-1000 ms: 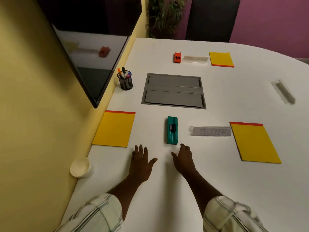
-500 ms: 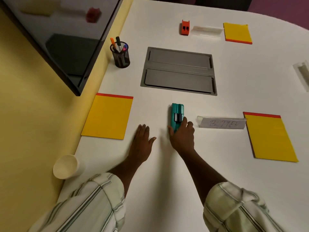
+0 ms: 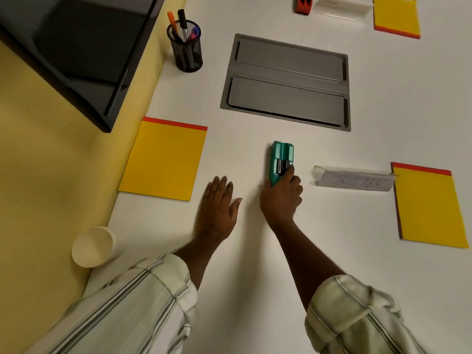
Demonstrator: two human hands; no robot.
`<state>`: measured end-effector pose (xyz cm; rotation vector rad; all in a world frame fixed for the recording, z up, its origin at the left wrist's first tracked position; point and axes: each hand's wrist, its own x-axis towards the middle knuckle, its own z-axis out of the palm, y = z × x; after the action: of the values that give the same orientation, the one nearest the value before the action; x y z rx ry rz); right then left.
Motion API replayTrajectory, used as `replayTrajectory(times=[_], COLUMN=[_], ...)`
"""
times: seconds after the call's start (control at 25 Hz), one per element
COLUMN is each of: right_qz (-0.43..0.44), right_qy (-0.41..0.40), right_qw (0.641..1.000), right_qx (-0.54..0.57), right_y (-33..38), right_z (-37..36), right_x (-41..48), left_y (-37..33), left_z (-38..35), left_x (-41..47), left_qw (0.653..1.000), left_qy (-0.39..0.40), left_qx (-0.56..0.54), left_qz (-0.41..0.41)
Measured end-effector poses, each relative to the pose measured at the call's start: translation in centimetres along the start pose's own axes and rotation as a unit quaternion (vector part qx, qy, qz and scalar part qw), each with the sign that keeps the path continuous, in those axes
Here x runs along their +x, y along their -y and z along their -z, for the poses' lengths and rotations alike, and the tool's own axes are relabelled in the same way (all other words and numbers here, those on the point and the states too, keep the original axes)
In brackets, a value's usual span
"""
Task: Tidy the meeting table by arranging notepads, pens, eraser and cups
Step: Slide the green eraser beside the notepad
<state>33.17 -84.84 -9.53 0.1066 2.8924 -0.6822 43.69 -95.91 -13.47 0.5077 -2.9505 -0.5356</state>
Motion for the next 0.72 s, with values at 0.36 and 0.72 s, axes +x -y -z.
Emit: replayTrajectory(times=[0.36, 0.72], right_qz=[0.111, 0.312], right_qy=[-0.008, 0.142], right_qw=[0.987, 0.936], right_qx=[0.115, 0.083], right_y=[4.5, 15.9], right_z=[-0.7, -2.9], right_x=[3.8, 10.0], left_y=[-0.1, -0.2], left_z=[-0.3, -0.1], left_x=[0.0, 0.1], left_qw=[1.000, 0.999], left_qy=[-0.011, -0.004], left_qx=[-0.015, -0.024], left_qz=[0.017, 0.031])
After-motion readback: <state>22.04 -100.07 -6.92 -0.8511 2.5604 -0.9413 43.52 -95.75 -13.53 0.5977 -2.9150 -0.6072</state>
